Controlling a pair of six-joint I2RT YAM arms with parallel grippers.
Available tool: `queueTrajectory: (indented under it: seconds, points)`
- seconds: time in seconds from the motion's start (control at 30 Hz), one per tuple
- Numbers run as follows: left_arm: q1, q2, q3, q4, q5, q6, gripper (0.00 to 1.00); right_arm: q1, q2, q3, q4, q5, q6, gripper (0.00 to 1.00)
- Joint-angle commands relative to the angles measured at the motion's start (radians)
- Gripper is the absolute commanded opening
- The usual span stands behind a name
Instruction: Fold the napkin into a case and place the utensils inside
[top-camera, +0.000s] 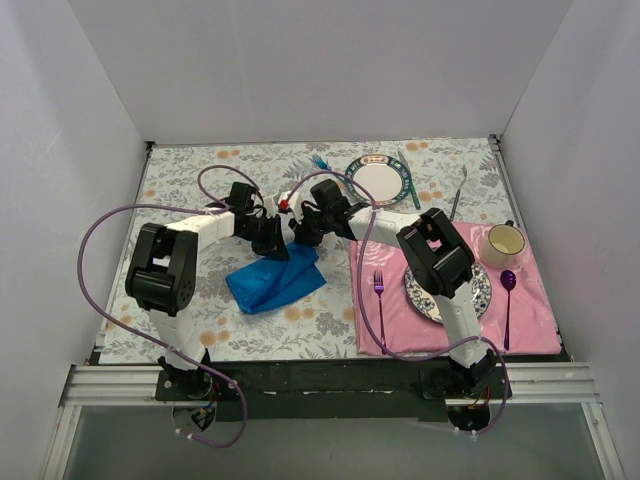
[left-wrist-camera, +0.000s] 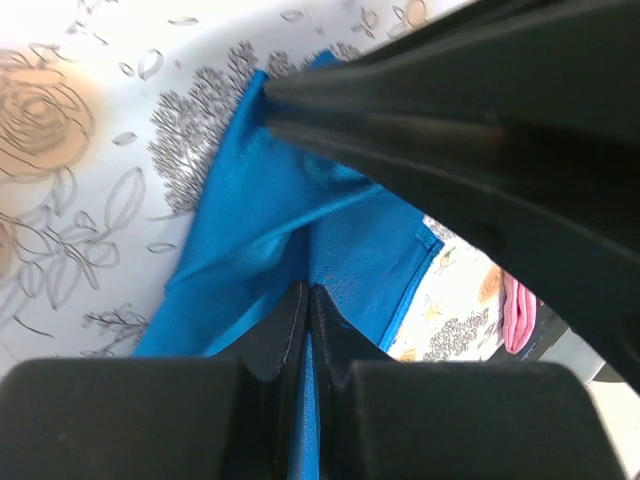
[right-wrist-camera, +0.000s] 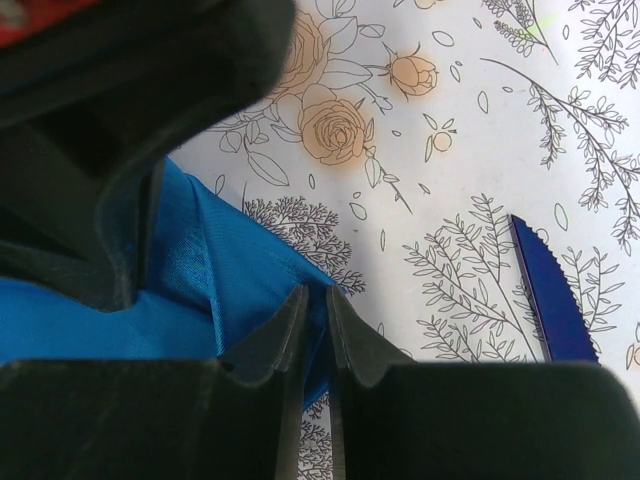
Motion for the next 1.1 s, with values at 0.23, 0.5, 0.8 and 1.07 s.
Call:
queueTrajectory:
  seconds: [0.23, 0.5, 0.8, 1.07]
  points:
    - [0.031, 0.112, 0.072, -0.043, -0.027, 0.039, 0.00, -0.004, -0.063, -0.010, 0.000, -0.003, -0.035, 0.22]
    - [0.038, 0.129, 0.066, -0.041, -0.014, 0.050, 0.00, -0.057, -0.216, -0.020, -0.153, -0.072, -0.031, 0.41]
    - [0.038, 0.120, 0.049, -0.028, -0.011, 0.050, 0.00, -0.082, -0.467, -0.312, -0.328, -0.276, -0.249, 0.48]
    - [0.038, 0.115, 0.029, -0.020, -0.010, 0.050, 0.00, -0.037, -0.429, -0.414, -0.279, -0.297, -0.582, 0.47]
